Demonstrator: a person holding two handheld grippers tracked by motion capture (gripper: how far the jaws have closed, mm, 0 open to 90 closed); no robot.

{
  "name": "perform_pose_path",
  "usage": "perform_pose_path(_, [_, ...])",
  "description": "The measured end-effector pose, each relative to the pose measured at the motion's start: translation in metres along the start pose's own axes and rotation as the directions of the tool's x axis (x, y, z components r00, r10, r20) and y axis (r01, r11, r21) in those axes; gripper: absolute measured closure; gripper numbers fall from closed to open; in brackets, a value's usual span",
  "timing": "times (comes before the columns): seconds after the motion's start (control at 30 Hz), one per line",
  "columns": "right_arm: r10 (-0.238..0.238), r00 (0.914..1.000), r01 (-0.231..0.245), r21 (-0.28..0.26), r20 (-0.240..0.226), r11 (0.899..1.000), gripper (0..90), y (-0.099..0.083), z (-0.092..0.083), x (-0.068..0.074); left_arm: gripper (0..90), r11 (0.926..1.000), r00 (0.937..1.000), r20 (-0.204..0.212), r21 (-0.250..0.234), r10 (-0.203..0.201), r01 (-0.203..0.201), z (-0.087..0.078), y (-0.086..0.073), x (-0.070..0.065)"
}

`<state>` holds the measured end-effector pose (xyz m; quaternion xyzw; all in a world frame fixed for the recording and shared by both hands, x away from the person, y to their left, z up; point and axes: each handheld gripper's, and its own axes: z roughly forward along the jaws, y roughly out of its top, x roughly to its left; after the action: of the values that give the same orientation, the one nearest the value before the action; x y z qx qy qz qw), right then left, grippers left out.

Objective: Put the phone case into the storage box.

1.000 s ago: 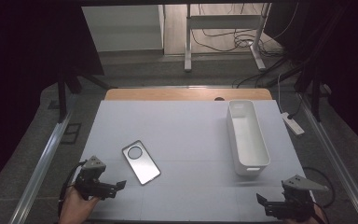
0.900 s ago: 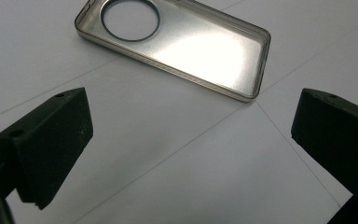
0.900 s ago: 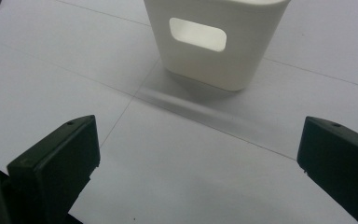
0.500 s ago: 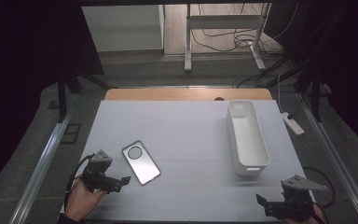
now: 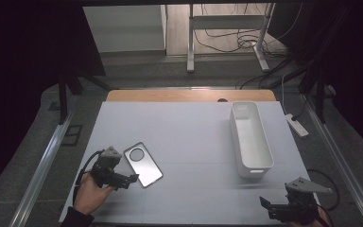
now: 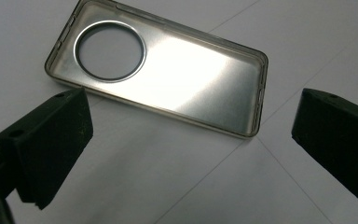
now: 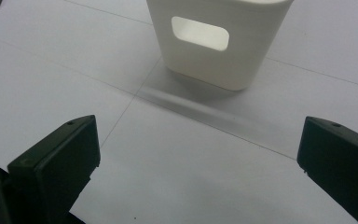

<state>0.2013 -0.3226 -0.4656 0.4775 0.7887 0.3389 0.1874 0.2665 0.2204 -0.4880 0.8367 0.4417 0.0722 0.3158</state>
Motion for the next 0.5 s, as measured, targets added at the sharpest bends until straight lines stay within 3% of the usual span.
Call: perform_pose_path(0.5, [-0.002,1.0000,0.002,0.000,-0.004,1.000,0.0,0.000,0.000,0.000,0.0,0.9989,0.9994,0.012,0.034,0.032,-0.032,0.017,0.024,0.000])
